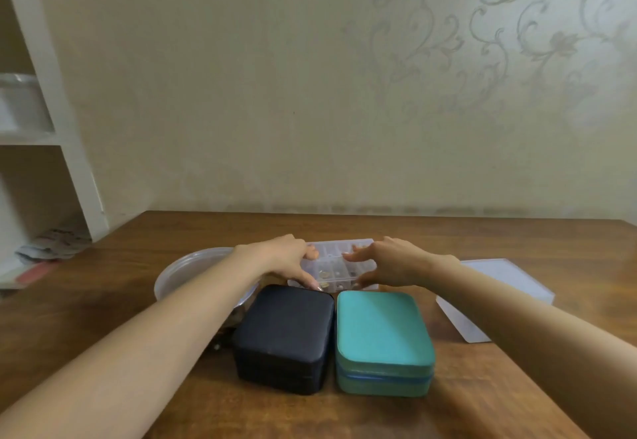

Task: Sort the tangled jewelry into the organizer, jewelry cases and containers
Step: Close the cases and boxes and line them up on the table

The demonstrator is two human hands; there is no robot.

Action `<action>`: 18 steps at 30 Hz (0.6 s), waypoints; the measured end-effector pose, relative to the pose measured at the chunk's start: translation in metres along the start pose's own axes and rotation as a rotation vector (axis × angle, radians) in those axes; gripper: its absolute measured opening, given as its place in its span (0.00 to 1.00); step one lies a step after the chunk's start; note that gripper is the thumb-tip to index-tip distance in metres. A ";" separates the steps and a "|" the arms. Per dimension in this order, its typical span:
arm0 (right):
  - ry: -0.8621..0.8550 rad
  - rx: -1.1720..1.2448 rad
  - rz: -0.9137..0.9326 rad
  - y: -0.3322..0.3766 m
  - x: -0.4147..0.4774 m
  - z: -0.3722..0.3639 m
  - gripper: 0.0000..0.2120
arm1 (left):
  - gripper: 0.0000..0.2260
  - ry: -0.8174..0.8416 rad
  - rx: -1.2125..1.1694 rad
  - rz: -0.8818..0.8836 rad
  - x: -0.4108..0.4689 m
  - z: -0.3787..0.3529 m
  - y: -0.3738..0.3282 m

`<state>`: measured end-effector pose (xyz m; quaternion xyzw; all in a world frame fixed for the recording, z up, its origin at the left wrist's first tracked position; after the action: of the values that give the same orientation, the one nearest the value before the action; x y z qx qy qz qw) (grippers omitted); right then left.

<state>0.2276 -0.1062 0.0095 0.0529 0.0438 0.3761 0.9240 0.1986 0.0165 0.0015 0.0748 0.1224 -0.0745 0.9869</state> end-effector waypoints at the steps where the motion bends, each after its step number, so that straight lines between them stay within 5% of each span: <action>1: 0.002 -0.007 -0.007 -0.003 -0.007 0.001 0.29 | 0.29 -0.010 -0.009 -0.021 0.001 0.001 -0.006; 9: -0.025 0.239 0.008 -0.018 -0.043 0.021 0.26 | 0.37 -0.196 -0.107 -0.139 -0.014 0.037 -0.037; 14: -0.146 0.372 0.054 -0.027 -0.024 0.054 0.32 | 0.32 -0.309 -0.234 -0.128 -0.009 0.070 -0.028; 18: -0.059 0.399 -0.002 -0.045 0.000 0.049 0.31 | 0.30 -0.356 -0.272 -0.073 0.014 0.056 -0.028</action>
<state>0.2641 -0.1413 0.0522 0.2460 0.0907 0.3572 0.8965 0.2205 -0.0218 0.0477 -0.0776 -0.0424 -0.1050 0.9905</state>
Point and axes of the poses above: each hand's wrist, its own x-axis towards the middle knuckle, its own z-axis out of the back of the hand, y = z × x, the point moved 9 cm from there along x, towards the middle knuckle, and after that the axes turned 9 degrees about x, right-handed, at the moved point
